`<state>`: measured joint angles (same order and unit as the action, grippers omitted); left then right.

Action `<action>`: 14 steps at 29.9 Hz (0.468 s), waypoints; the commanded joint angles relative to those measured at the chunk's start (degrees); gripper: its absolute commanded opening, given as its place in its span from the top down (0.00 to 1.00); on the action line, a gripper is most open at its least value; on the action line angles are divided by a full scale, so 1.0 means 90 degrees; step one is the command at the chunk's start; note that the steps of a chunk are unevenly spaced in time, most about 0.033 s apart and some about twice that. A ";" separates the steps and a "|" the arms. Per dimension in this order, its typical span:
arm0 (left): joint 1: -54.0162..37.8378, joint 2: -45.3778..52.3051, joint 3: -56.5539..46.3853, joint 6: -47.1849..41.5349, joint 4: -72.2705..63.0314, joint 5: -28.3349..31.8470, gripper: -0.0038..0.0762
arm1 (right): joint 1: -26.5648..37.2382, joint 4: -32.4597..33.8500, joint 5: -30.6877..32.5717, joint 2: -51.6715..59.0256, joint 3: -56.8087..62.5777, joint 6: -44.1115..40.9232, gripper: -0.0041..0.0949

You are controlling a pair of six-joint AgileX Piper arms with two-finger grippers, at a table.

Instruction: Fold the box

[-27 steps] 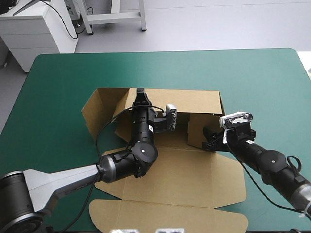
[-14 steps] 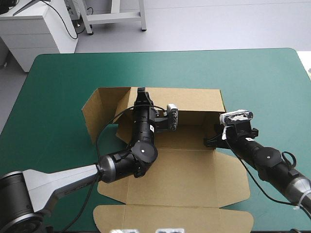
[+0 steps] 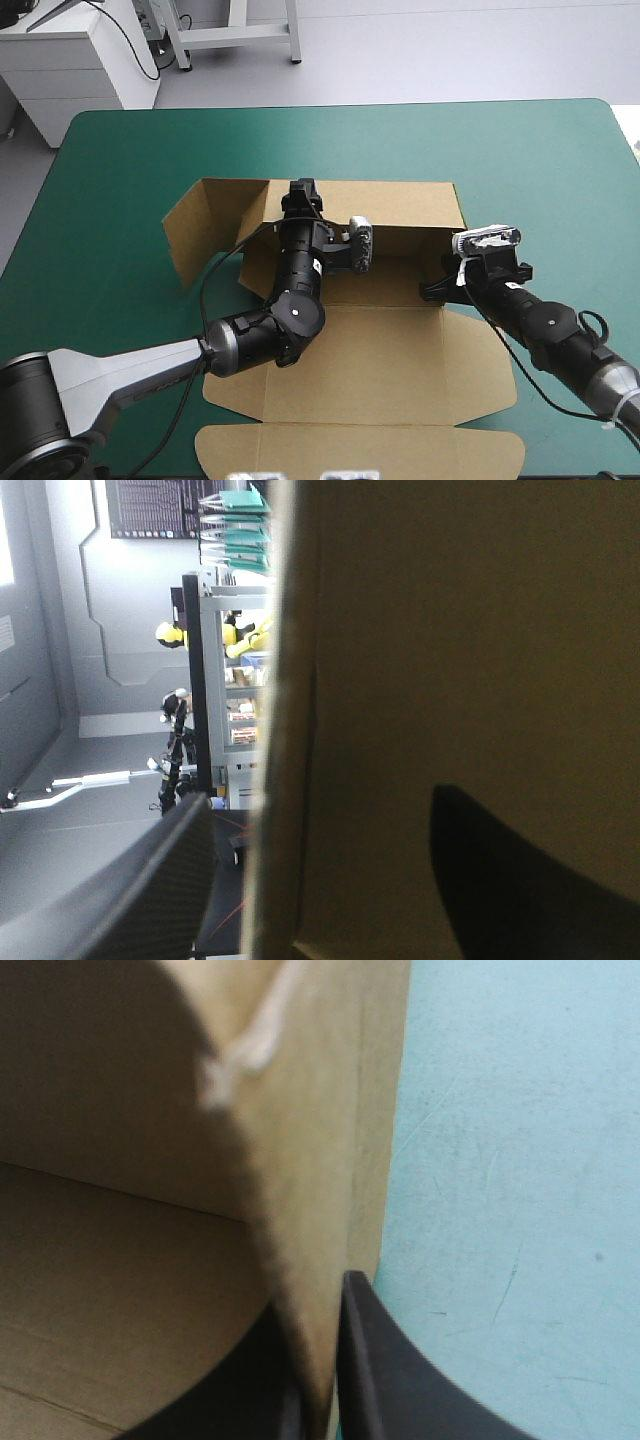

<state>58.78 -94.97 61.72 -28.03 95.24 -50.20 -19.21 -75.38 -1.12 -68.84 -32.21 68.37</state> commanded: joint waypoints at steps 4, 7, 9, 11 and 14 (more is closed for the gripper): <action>0.0149 0.0246 0.0179 -0.0300 0.0538 -0.0294 0.28 | 0.0003 -0.0064 -0.0041 -0.0011 -0.0174 0.0005 0.98; 0.0374 0.0246 0.0179 -0.0300 0.0538 -0.0584 0.28 | 0.0003 -0.0064 -0.0123 -0.0147 -0.0363 0.0005 0.98; 0.0572 0.0246 0.0179 -0.0300 0.0538 -0.0796 0.29 | 0.0003 -0.0064 -0.0072 -0.0333 -0.0558 0.0005 0.98; 0.0783 0.0246 0.0179 -0.0300 0.0526 -0.1012 0.29 | 0.0003 -0.0064 -0.0077 -0.0556 -0.0765 0.0005 0.98; 0.1055 0.0246 0.0179 -0.0300 0.0502 -0.1393 0.29 | 0.0003 -0.0064 -0.0066 -0.0917 -0.1100 -0.0049 0.98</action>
<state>66.22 -95.02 61.72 -29.93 96.60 -56.91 -19.21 -75.53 -2.67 -75.36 -38.35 68.66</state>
